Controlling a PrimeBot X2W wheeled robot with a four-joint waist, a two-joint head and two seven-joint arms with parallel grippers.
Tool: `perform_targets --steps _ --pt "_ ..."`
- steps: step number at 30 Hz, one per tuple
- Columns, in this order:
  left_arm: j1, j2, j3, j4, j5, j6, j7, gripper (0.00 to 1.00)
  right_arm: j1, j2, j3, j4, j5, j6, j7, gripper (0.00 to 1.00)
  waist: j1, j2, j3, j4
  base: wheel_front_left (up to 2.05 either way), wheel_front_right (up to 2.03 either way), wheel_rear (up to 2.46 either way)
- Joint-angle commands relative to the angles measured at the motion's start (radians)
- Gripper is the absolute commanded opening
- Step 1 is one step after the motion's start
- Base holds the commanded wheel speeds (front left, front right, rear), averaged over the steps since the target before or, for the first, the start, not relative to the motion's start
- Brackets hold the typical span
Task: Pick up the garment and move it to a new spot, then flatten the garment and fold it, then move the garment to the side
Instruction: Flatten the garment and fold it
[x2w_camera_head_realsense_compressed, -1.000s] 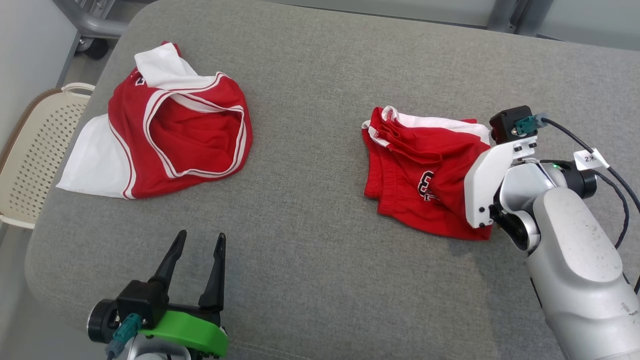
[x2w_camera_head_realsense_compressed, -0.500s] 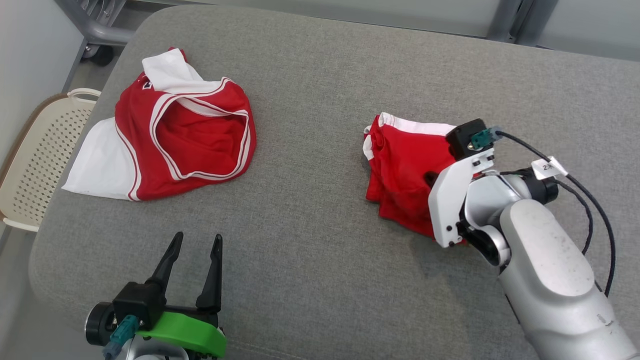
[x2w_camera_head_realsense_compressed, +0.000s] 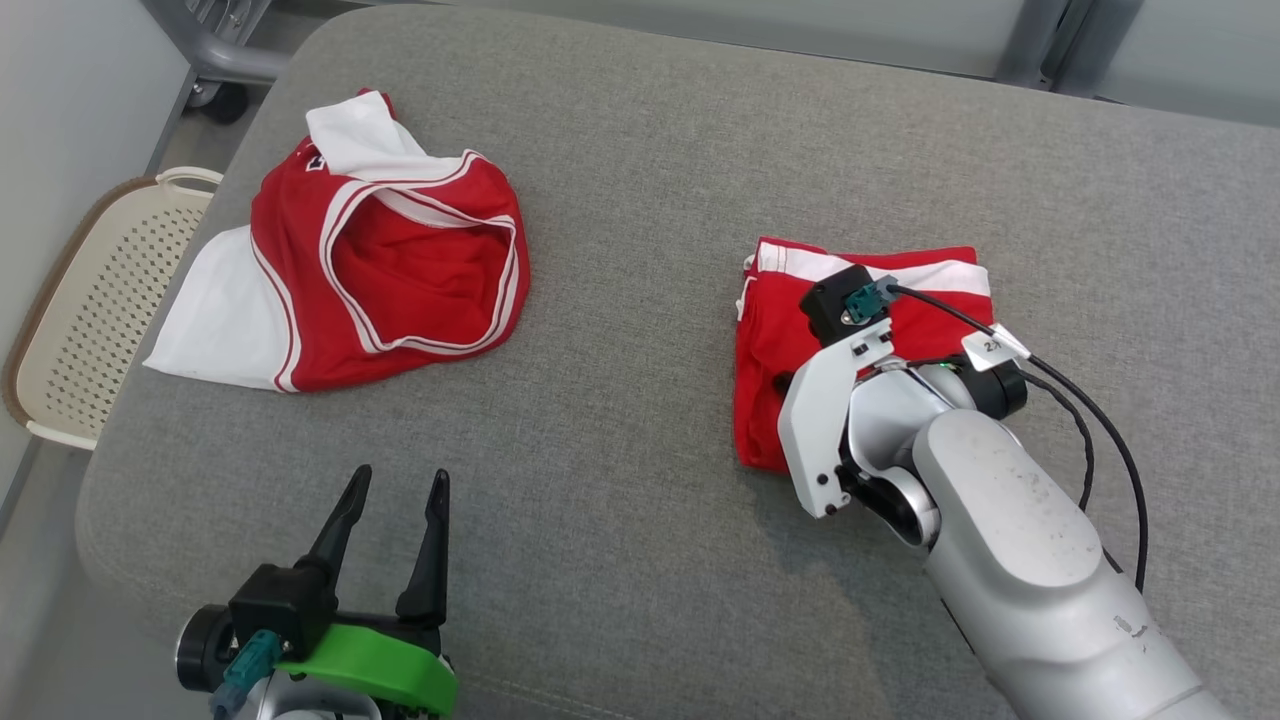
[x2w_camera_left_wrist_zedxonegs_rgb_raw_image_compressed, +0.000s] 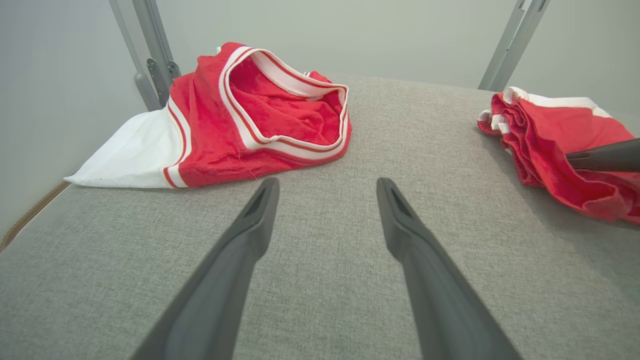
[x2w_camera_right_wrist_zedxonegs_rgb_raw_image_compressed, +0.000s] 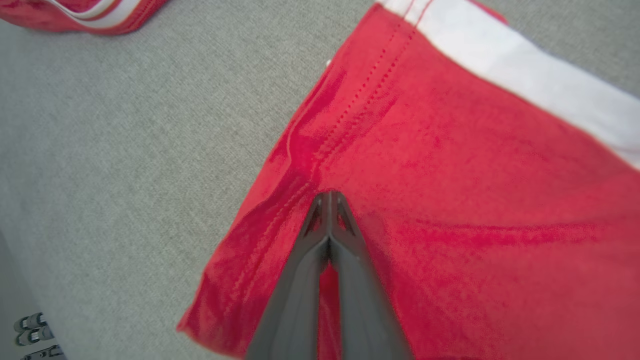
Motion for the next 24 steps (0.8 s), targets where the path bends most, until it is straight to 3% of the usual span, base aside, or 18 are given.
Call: perform_targets --steps 1,7,11,12,13,14,19,24 --pt "0.004 0.000 0.003 -0.001 -0.005 0.001 -0.003 1.00 -0.011 0.001 0.006 0.011 0.002 0.000 -0.007 0.00 -0.0001 0.0000 -0.002 0.003 0.00 0.00 0.00" --pt "0.009 -0.004 0.008 0.000 -0.003 0.003 -0.003 1.00 -0.034 0.011 0.063 0.038 0.051 0.000 -0.009 0.00 -0.0001 0.0000 -0.010 0.005 0.00 0.00 0.00" --pt "0.015 0.000 0.016 -0.001 -0.002 0.005 -0.003 1.00 -0.060 0.012 0.116 -0.005 0.151 0.000 -0.019 0.00 -0.0001 0.0000 -0.022 -0.003 0.00 0.00 0.00" --pt "0.018 0.002 0.019 -0.001 -0.002 0.006 -0.003 1.00 -0.071 0.011 0.127 -0.020 0.173 0.000 -0.021 0.16 -0.0001 0.0000 -0.025 -0.007 0.00 0.00 0.00" --pt "0.020 0.004 0.021 -0.001 -0.002 0.007 -0.003 1.00 -0.084 0.011 0.133 -0.034 0.186 0.000 -0.028 0.51 -0.0001 0.0000 -0.029 -0.011 0.00 0.00 0.00" --pt "0.022 0.006 0.023 -0.001 -0.002 0.008 -0.003 1.00 -0.095 0.011 0.131 -0.045 0.198 0.000 -0.033 1.00 -0.0001 0.0000 -0.033 -0.015 0.00 0.00 0.00" --pt "0.036 0.013 0.020 0.001 0.003 0.010 -0.003 1.00 -0.142 0.011 0.066 -0.085 0.217 0.000 -0.045 1.00 -0.0001 0.0000 -0.062 -0.031 0.00 0.00 0.00" --pt "0.054 0.020 0.015 -0.001 0.006 0.013 -0.003 1.00 -0.104 0.011 -0.106 -0.081 0.130 0.000 0.017 1.00 -0.0001 0.0000 -0.098 -0.043 0.00 0.00 0.00"
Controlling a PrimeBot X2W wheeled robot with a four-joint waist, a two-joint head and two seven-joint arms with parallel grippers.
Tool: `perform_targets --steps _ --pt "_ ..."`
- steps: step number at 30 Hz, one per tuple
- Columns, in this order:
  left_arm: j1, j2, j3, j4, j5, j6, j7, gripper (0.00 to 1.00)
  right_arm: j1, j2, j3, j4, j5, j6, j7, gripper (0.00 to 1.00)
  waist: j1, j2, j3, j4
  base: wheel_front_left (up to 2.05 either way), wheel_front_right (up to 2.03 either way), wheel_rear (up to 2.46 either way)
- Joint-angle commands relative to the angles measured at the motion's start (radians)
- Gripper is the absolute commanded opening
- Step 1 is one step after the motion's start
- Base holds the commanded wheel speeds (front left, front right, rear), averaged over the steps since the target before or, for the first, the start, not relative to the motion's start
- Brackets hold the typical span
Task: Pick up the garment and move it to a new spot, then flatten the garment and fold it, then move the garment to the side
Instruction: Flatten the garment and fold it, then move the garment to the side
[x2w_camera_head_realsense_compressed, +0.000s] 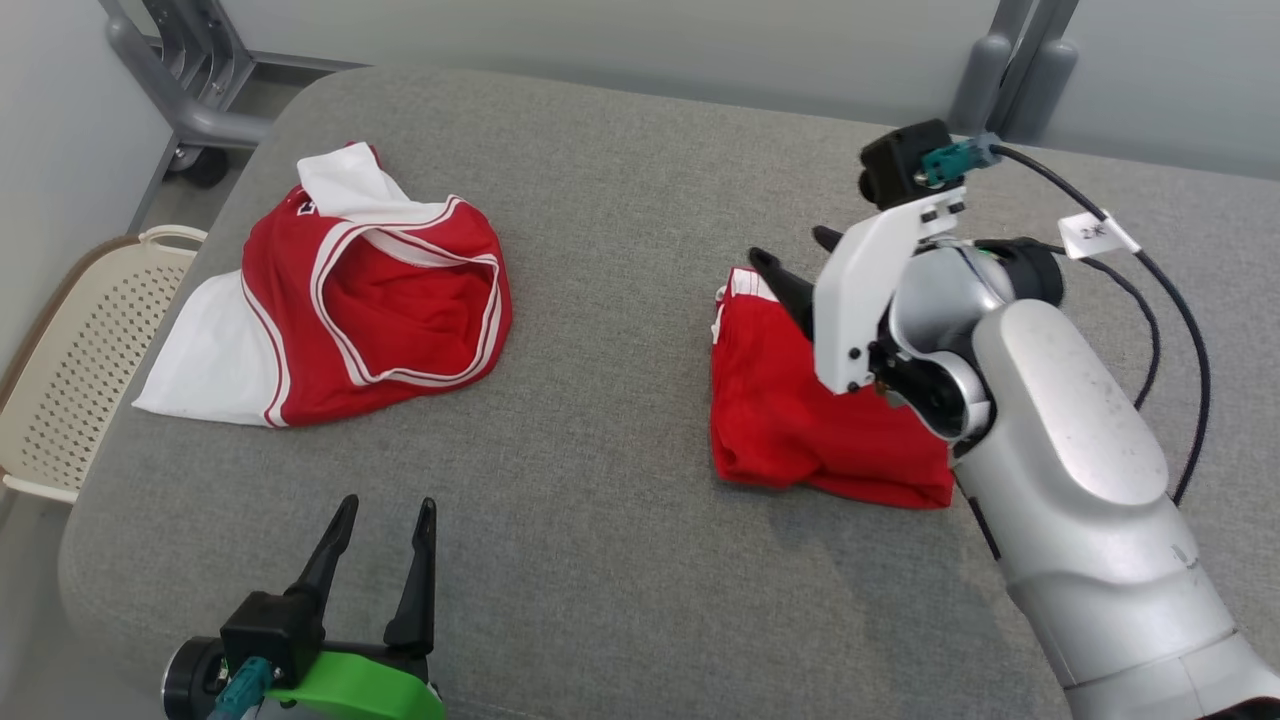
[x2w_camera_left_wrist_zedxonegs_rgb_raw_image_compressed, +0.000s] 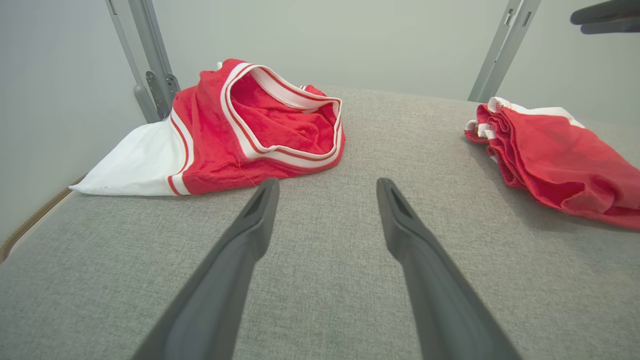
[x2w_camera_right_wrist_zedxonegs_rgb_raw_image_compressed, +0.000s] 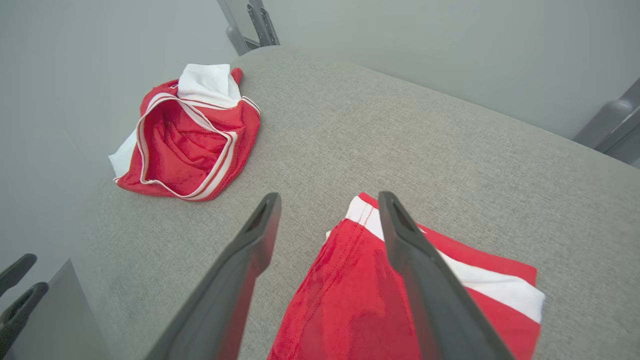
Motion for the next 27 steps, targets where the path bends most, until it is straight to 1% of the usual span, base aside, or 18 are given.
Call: perform_targets --steps 1,4,7,9,12,15,18,27 --pt "0.018 0.009 0.000 -0.003 0.006 0.008 -0.003 1.00 0.039 -0.003 -0.054 0.000 -0.038 0.000 0.029 1.00 0.0000 0.0000 -0.022 -0.012 0.00 0.00 0.00" --pt "0.026 0.014 -0.001 -0.015 0.009 0.015 -0.004 1.00 0.088 -0.002 -0.169 -0.026 -0.100 0.000 0.083 1.00 0.0000 0.0000 -0.031 -0.016 0.00 0.00 0.00" --pt "0.036 0.017 0.001 -0.029 0.013 0.020 -0.003 1.00 0.150 -0.003 -0.260 -0.066 -0.149 0.000 0.117 1.00 0.0000 0.0000 -0.033 -0.020 0.00 0.00 0.00" --pt "0.037 0.017 0.002 -0.047 0.015 0.021 -0.004 1.00 0.191 -0.003 -0.311 -0.090 -0.182 0.000 0.131 1.00 0.0000 0.0000 -0.028 -0.022 0.00 0.00 0.00" --pt "0.041 0.016 0.005 -0.074 0.024 0.027 -0.004 1.00 0.241 -0.002 -0.362 -0.116 -0.194 0.000 0.142 1.00 0.0000 0.0000 -0.019 -0.024 0.00 0.00 0.00" --pt "0.039 0.011 0.010 -0.103 0.033 0.030 -0.003 1.00 0.272 -0.003 -0.396 -0.128 -0.192 0.000 0.134 1.00 0.0000 0.0000 -0.006 -0.023 0.00 0.00 0.00" --pt "0.035 0.008 0.012 -0.117 0.040 0.031 -0.003 1.00 0.284 -0.002 -0.406 -0.126 -0.191 0.000 0.124 1.00 0.0000 0.0000 0.005 -0.020 0.00 0.00 0.00" --pt "0.007 0.011 0.008 -0.125 0.046 0.017 -0.003 1.00 0.270 -0.003 -0.409 -0.051 -0.162 0.000 0.091 1.00 0.0000 0.0000 0.046 0.008 0.00 0.00 0.00"
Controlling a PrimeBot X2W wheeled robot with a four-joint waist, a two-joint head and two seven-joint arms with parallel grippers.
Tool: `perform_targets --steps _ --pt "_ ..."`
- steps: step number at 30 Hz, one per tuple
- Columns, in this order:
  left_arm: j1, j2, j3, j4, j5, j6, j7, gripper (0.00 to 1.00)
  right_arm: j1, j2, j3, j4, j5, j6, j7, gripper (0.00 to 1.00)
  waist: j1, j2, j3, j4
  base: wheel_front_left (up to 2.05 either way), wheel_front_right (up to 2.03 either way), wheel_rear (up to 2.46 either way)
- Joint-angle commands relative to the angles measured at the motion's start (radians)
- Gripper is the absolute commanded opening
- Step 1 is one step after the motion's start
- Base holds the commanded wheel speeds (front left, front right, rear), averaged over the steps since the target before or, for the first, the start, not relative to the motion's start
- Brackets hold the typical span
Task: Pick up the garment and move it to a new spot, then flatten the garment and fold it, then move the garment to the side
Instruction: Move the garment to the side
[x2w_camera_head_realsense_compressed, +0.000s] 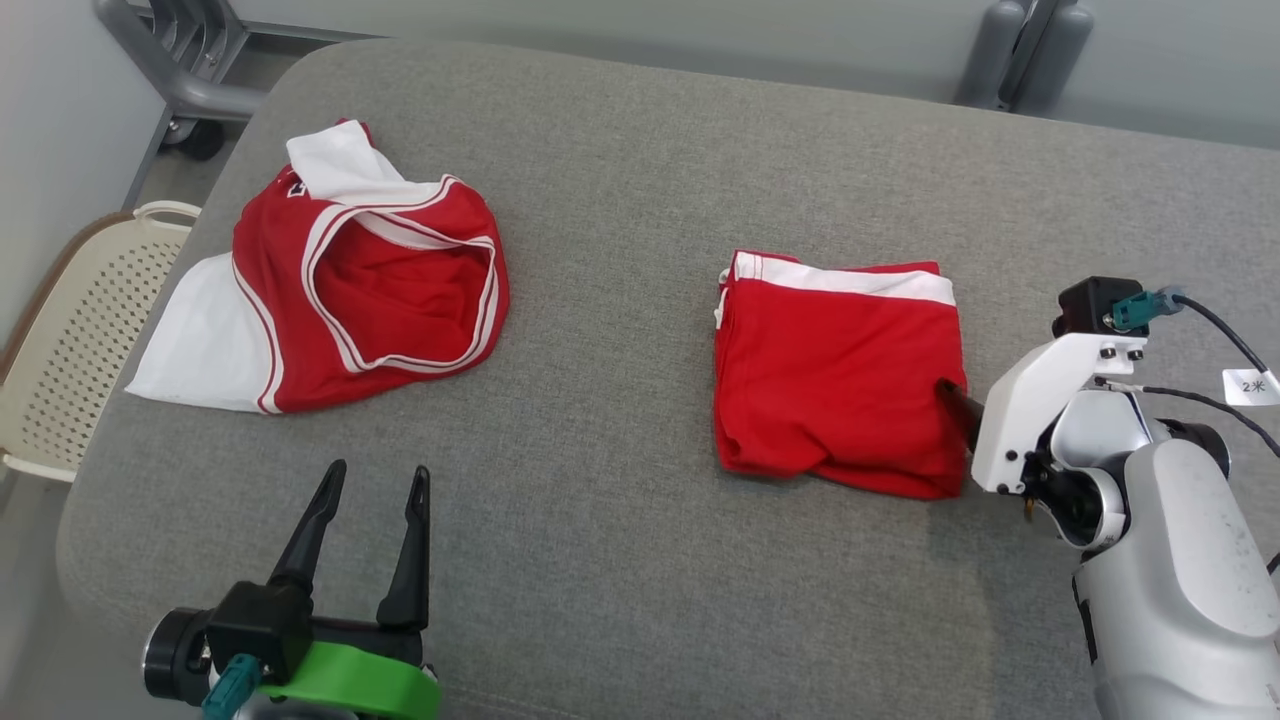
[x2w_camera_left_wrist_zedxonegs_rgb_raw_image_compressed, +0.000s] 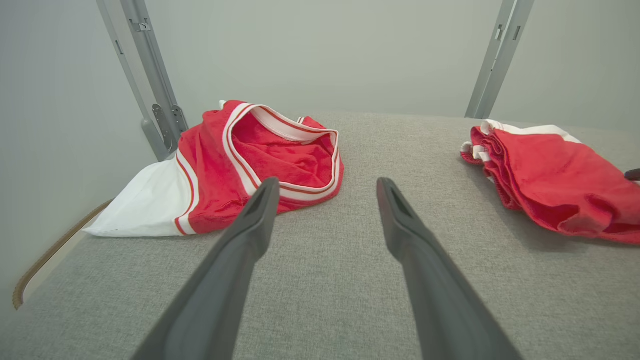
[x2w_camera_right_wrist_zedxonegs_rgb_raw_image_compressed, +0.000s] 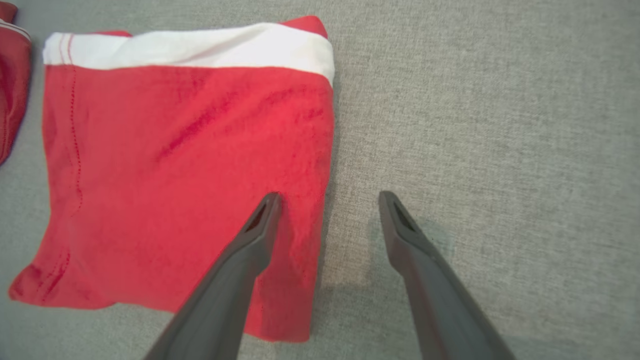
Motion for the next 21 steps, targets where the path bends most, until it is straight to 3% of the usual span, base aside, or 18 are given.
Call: perform_targets --steps 1,14,15,17,21 --pt "-0.014 0.001 -0.001 -0.001 0.005 -0.004 -0.003 1.00 -0.012 -0.003 -0.002 0.006 0.013 0.000 -0.006 1.00 0.0000 -0.0001 0.013 0.012 0.00 0.00 0.00" --pt "-0.031 -0.008 -0.007 0.015 0.004 -0.015 -0.003 1.00 -0.056 0.001 -0.001 0.150 0.036 0.000 -0.010 1.00 0.0000 -0.0001 0.056 0.054 0.00 0.00 0.00" --pt "-0.030 -0.009 -0.007 0.016 0.004 -0.015 -0.003 1.00 -0.057 0.002 0.003 0.157 0.039 0.000 -0.011 0.71 0.0000 -0.0001 0.056 0.055 0.00 0.00 0.00" --pt "-0.028 -0.011 -0.007 0.018 0.004 -0.016 -0.003 1.00 -0.059 0.002 0.008 0.165 0.040 0.000 -0.016 0.00 0.0000 -0.0001 0.055 0.054 0.00 0.00 0.00" --pt "-0.030 -0.015 -0.001 0.017 0.007 -0.015 -0.003 1.00 -0.066 -0.001 0.015 0.157 0.014 -0.001 -0.032 0.00 0.0000 -0.0001 0.052 0.046 0.00 0.00 0.00"
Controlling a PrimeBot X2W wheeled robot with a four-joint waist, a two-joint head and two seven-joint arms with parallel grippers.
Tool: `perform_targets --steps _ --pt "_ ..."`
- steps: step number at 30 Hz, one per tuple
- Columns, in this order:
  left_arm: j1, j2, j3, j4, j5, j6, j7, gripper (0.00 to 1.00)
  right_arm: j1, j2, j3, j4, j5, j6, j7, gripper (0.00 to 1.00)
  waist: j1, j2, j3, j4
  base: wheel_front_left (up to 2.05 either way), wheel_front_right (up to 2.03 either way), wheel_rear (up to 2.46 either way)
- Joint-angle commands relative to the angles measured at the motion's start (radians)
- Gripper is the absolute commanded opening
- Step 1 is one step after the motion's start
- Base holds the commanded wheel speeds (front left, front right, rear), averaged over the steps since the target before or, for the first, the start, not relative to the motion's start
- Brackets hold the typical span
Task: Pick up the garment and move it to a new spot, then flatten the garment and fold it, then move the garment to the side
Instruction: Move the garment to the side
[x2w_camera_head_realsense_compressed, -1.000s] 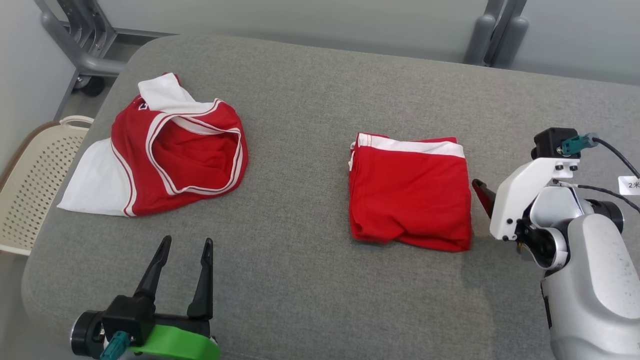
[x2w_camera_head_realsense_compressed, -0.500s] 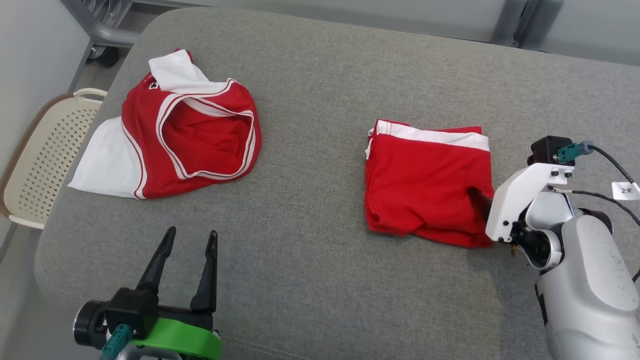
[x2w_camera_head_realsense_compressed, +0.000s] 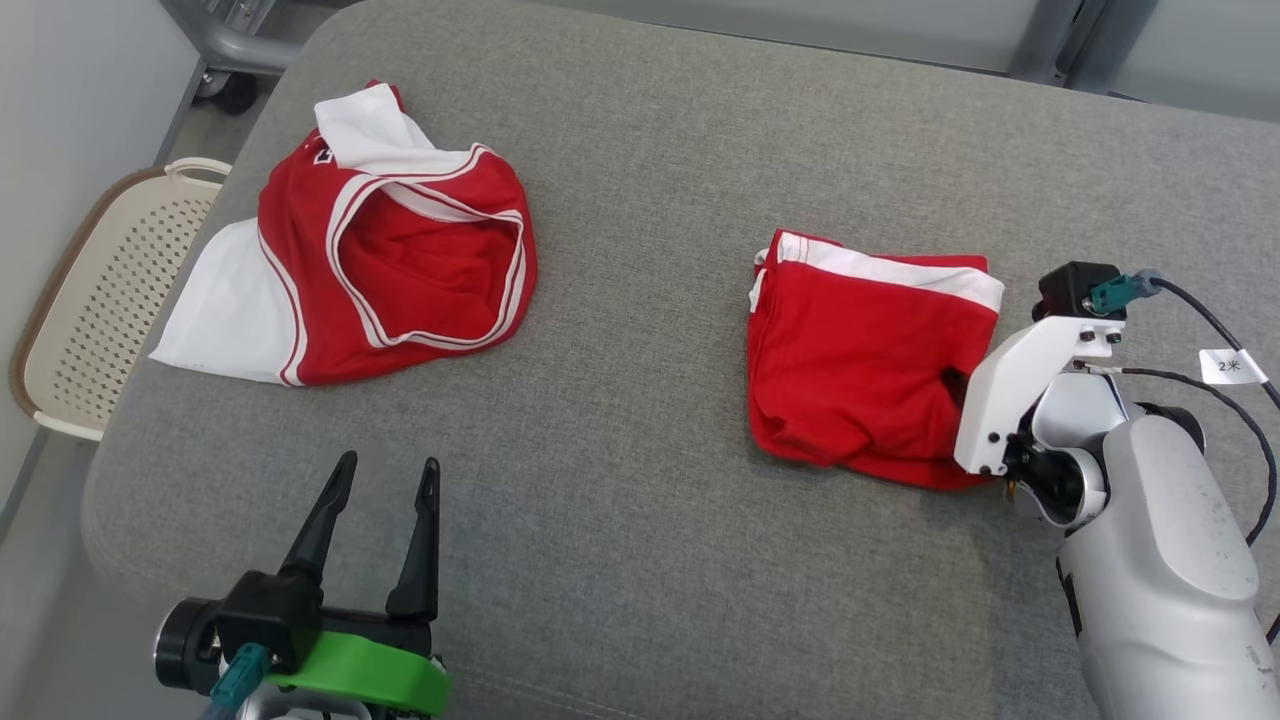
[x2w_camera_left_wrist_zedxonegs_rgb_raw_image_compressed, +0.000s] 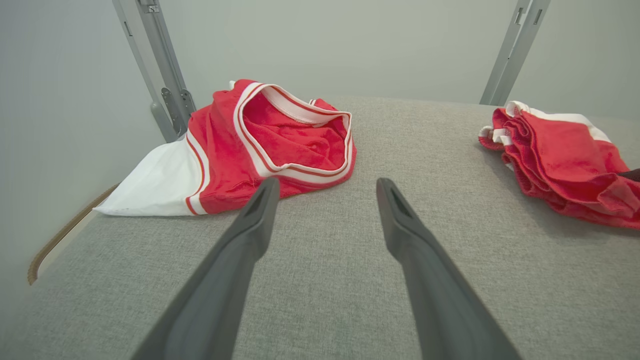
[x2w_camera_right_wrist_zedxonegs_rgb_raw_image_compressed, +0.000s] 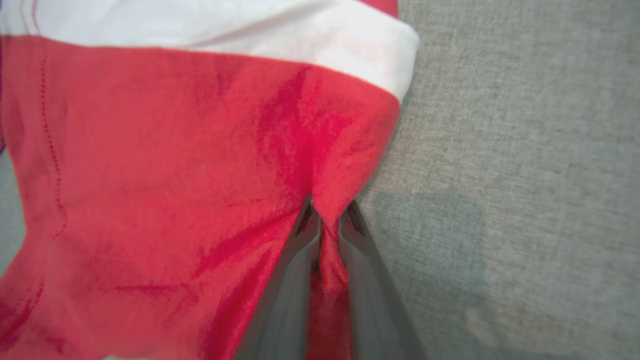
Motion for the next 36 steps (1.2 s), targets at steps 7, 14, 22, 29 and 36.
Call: perform_targets --steps 7,14,22,29,36 --pt "-0.027 0.003 0.012 -0.014 0.014 0.000 -0.003 1.00 0.007 -0.004 0.016 -0.043 -0.076 -0.002 0.000 0.00 0.0000 -0.0001 -0.002 -0.063 0.00 0.00 0.00" --pt "-0.040 0.004 0.019 -0.031 0.028 0.005 -0.003 1.00 0.010 -0.009 0.038 -0.120 -0.124 -0.001 0.029 0.00 0.0000 -0.0001 0.010 -0.153 0.00 0.00 0.00" --pt "-0.085 0.014 0.013 -0.070 0.060 0.006 -0.003 1.00 0.004 -0.133 0.100 -0.202 -0.097 -0.002 0.087 0.00 0.0000 -0.0001 0.068 -0.291 0.00 0.00 0.00" --pt "-0.136 0.041 -0.003 -0.117 0.090 -0.002 -0.003 1.00 -0.052 -0.313 0.183 -0.218 -0.068 -0.002 0.048 0.00 0.0000 -0.0001 0.148 -0.401 0.00 0.00 0.00" --pt "-0.196 0.076 -0.038 -0.166 0.129 -0.006 0.000 1.00 -0.117 -0.465 0.225 -0.171 -0.037 -0.002 -0.039 0.00 0.0000 -0.0001 0.242 -0.428 0.00 0.00 0.00"
